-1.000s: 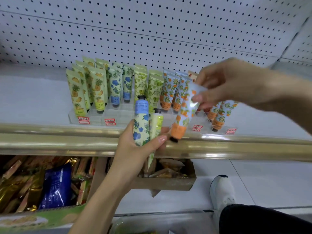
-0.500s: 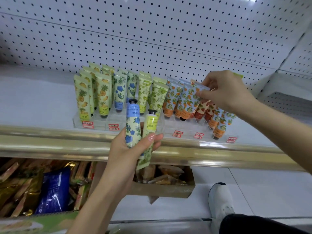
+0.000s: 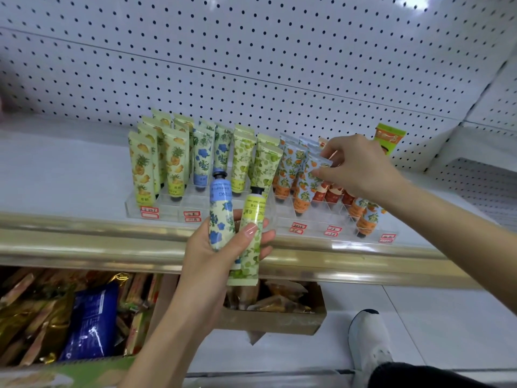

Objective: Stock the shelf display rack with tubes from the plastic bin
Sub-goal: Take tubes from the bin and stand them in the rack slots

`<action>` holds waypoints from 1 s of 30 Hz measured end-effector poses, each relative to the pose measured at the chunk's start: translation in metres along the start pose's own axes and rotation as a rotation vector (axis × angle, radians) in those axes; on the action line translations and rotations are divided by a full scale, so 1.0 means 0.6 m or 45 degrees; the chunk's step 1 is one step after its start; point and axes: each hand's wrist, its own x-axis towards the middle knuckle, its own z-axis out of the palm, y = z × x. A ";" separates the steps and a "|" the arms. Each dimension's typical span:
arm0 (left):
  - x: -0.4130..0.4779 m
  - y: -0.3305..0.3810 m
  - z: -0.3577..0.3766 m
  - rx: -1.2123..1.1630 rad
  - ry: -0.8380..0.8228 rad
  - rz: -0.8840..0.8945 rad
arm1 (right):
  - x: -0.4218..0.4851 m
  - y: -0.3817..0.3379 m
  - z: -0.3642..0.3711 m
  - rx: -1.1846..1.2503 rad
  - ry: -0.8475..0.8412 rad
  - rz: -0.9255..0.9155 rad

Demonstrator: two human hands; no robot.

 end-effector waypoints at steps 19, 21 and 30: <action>0.009 -0.012 0.012 0.026 -0.095 -0.037 | -0.003 0.004 0.003 -0.009 0.047 -0.025; 0.010 -0.012 0.013 0.020 -0.094 -0.040 | -0.002 0.005 0.003 -0.019 0.050 -0.034; 0.013 -0.014 0.015 0.006 -0.074 -0.045 | -0.003 0.007 0.001 -0.043 0.072 -0.037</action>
